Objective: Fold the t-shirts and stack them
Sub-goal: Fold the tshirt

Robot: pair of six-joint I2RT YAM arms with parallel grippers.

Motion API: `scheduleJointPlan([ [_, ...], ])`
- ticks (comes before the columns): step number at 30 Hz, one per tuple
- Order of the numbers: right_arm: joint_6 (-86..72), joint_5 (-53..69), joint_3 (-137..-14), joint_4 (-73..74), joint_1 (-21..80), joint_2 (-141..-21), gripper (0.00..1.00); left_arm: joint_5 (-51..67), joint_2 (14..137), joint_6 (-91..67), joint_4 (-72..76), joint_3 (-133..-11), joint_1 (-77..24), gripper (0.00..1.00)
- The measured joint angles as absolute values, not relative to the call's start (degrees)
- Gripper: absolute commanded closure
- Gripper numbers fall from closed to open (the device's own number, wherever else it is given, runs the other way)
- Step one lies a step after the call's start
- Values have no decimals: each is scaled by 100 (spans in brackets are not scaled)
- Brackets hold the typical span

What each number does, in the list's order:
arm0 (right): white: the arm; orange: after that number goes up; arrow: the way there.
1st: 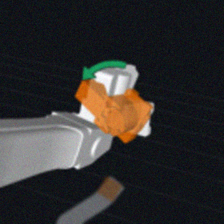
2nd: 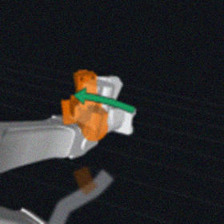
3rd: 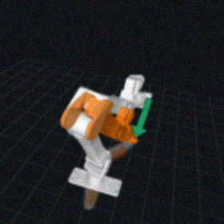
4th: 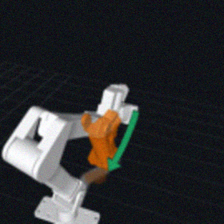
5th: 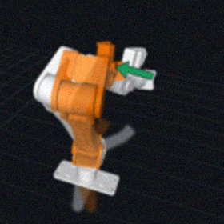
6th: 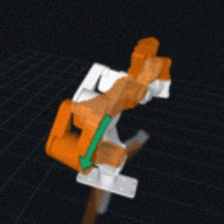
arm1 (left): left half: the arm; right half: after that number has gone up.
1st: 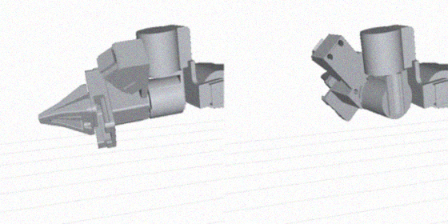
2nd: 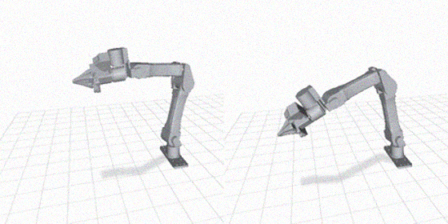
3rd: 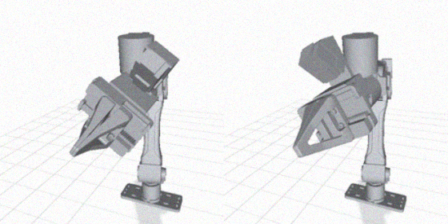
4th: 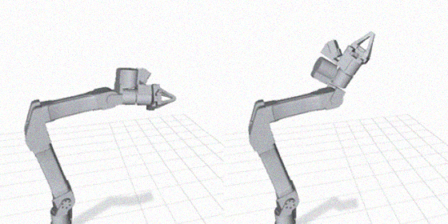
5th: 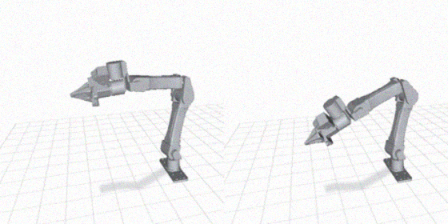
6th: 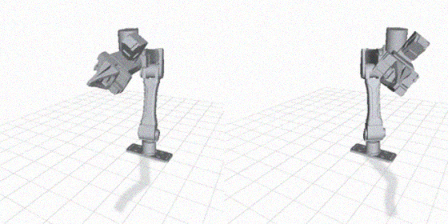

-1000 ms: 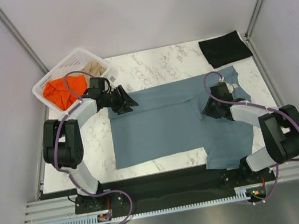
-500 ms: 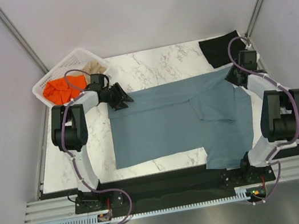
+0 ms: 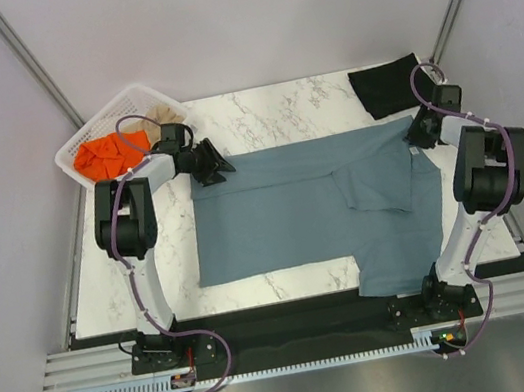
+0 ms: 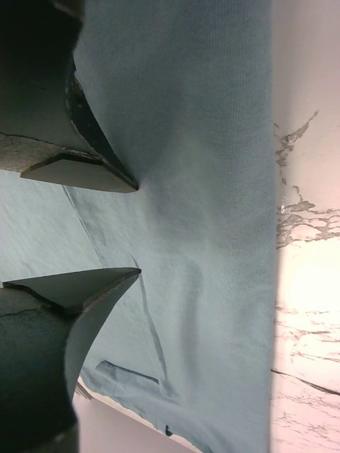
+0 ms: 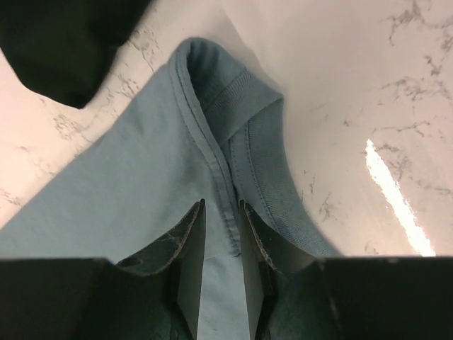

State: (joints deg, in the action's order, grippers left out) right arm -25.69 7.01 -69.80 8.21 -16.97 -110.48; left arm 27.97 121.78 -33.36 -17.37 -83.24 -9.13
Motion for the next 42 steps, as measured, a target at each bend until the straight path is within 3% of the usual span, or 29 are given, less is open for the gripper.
scheduleJointPlan([
  [4,-2497,602,-7013,875,-1673,-11236,88,2797,12226,-3336,-1730,-8385,-913,45],
  [5,-2464,478,-7067,921,-1673,-11251,98,2797,12228,-3339,-1723,-8394,-913,45],
  [12,-2539,93,-7054,965,-1675,-11231,99,2808,12307,-3339,-1675,-8477,-919,45],
  [19,-2801,-117,-6814,886,-1717,-11043,77,2873,12523,-3339,-1693,-8858,-956,44],
  [22,-2939,-228,-6858,1061,-1730,-10980,46,2912,12538,-3358,-1761,-9002,-939,44],
  [27,-3238,-395,-7024,1636,-1763,-10501,9,2912,12296,-3498,-1796,-8997,-878,44],
  [30,-3380,-491,-7059,2097,-1717,-9959,2,2974,11778,-3660,-1907,-8844,-864,47],
  [34,-3540,-534,-6952,2672,-1492,-9323,2,2832,10676,-3817,-2025,-8077,-871,44],
  [42,-3830,-23,-5443,3653,-1302,-7953,3,1138,8473,-4388,-2700,-6014,-834,45],
])
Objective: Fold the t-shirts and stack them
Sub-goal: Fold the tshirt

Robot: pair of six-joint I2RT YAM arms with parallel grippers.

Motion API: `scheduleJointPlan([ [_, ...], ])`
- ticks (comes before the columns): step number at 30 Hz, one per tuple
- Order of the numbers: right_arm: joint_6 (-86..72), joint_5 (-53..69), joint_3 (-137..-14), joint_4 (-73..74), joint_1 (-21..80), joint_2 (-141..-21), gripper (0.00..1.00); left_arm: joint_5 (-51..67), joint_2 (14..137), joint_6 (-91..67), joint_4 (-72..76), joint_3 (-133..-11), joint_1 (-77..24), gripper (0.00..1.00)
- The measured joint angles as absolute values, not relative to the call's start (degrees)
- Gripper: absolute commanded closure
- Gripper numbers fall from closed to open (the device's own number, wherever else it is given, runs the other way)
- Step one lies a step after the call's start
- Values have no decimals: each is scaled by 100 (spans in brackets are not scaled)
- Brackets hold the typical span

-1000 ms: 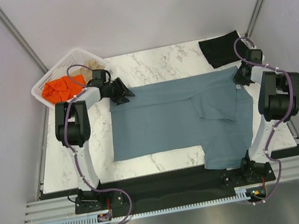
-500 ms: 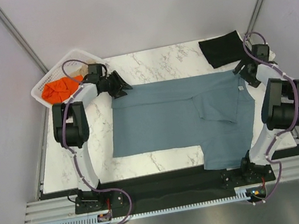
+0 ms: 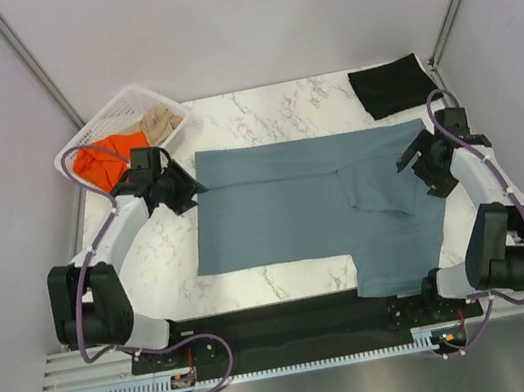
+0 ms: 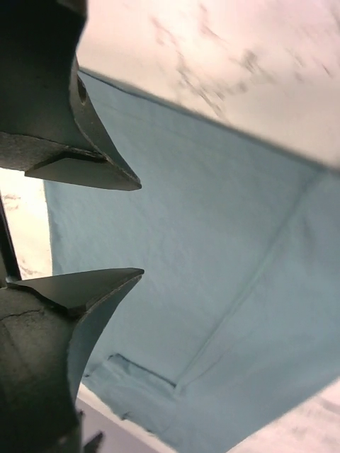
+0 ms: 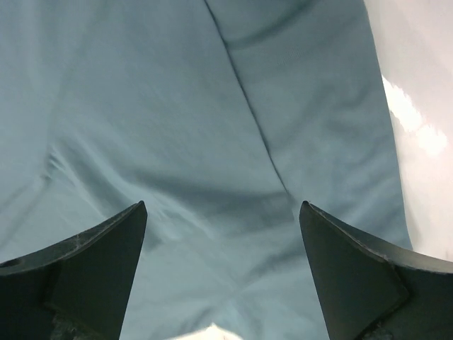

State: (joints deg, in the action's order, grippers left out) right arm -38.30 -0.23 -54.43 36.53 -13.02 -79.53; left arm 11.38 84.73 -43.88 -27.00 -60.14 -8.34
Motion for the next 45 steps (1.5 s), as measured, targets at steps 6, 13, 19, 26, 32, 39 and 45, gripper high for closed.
scheduleJointPlan([
  [6,-3957,187,-5048,4421,-1306,-7542,9,530,8040,-5450,-3854,-5575,-794,46],
  [13,-4119,191,-4593,4797,-1308,-6563,12,631,7762,-6628,-4563,-4348,-794,49],
  [19,-4362,176,-4508,4904,-1302,-6434,18,541,7762,-7282,-4786,-4088,-821,47],
  [26,-4943,-34,-3983,5284,-1295,-5485,19,451,7754,-7513,-4803,-3817,-934,45],
  [32,-5537,-165,-3238,5389,-1295,-5343,21,108,7765,-7876,-4797,-3839,-985,53],
  [39,-5778,-318,-2744,4912,-1295,-5404,40,-250,7765,-8016,-4786,-3879,-985,85],
  [45,-5841,-377,-2366,4574,-1299,-5133,100,-296,7765,-8027,-4759,-3881,-1002,98],
])
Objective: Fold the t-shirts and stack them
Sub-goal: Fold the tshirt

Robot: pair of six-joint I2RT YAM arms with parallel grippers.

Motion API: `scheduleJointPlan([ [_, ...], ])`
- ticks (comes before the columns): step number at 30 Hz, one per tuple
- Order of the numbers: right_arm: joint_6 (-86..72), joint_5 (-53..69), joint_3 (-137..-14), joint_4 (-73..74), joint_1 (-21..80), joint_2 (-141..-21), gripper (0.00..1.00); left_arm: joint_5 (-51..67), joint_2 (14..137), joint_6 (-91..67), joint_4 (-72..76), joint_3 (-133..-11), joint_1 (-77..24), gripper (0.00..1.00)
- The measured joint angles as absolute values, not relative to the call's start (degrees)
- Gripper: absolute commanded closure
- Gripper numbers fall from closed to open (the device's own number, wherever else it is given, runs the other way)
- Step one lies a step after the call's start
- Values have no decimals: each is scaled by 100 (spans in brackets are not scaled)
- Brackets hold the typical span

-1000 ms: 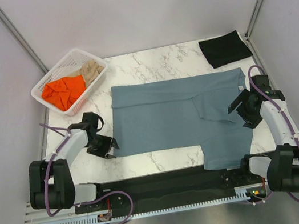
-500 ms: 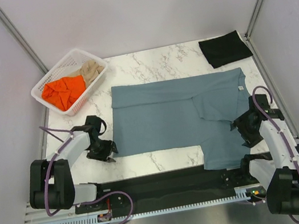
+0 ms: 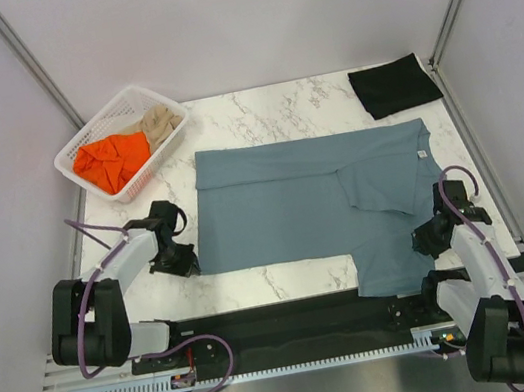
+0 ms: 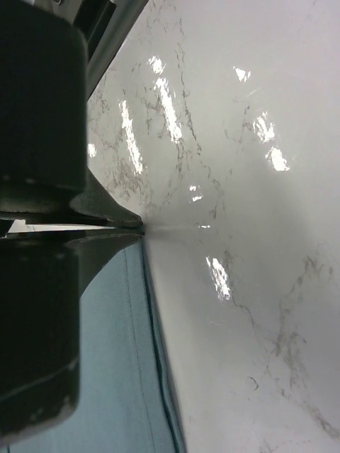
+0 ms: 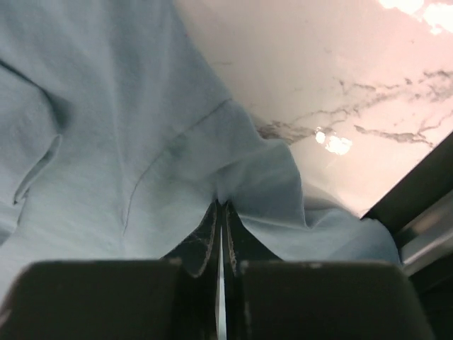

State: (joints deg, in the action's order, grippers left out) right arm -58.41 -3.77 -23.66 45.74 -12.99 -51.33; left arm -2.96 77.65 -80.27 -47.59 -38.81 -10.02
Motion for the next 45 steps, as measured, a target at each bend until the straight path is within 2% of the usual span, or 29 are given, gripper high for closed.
scheduleJointPlan([
  [18,-5441,-222,-2394,4414,-1295,-4943,100,-499,7102,-8143,-4766,-3887,-1236,98],
  [23,-5103,-224,-2783,4453,-1295,-5050,100,-554,7116,-8204,-4772,-3907,-1236,98],
  [36,-4856,-244,-3148,4335,-1295,-4950,100,-753,7269,-8213,-4799,-4541,-1240,98],
  [45,-4574,-246,-3601,3885,-1295,-5391,100,-1017,7822,-8206,-4772,-5417,-1262,98],
])
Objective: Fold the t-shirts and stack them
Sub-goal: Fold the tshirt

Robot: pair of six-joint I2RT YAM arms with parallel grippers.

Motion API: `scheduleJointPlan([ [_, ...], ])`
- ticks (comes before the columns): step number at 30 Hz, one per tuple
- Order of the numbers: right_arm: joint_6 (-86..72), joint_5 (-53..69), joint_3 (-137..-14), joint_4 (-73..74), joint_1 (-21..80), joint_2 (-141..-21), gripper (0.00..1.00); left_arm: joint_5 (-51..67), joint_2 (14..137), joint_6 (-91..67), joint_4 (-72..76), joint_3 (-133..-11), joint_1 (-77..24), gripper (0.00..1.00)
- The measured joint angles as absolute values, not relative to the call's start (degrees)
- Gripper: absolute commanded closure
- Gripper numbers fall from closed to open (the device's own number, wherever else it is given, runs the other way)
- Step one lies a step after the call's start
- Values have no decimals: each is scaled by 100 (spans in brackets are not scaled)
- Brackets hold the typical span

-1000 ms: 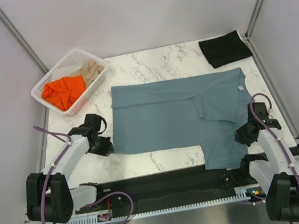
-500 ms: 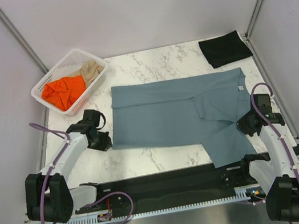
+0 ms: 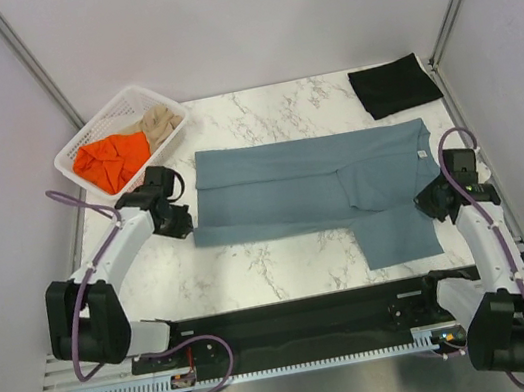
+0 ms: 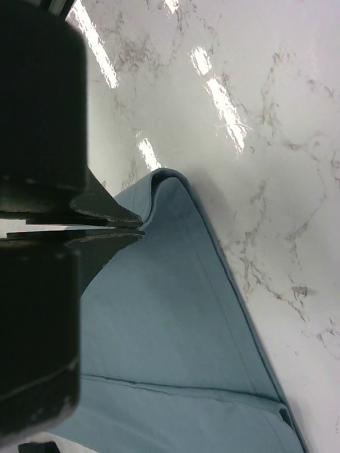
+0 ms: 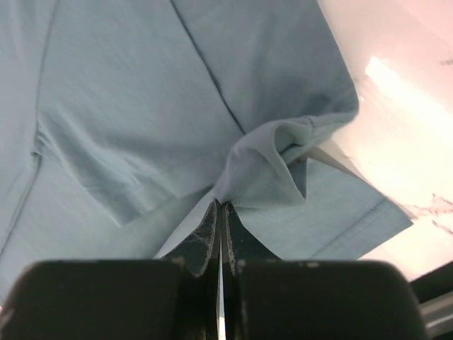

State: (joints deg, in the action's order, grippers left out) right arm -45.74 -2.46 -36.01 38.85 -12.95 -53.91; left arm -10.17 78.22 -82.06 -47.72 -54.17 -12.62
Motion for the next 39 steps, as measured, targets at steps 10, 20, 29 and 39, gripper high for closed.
scheduleJointPlan([
  [10,-4351,-207,-4451,3428,-1293,-6539,100,-1291,9072,-8136,-4775,-6451,-1264,98],
  [20,-4206,-202,-5009,3072,-1284,-7561,100,-1350,10106,-8132,-4772,-7314,-1264,98],
  [29,-4073,-130,-5223,2661,-1284,-8482,100,-1367,10993,-8053,-4762,-7996,-1295,98],
  [39,-3959,-132,-5231,2528,-1284,-8652,100,-1643,11181,-8014,-4801,-8197,-1347,98],
])
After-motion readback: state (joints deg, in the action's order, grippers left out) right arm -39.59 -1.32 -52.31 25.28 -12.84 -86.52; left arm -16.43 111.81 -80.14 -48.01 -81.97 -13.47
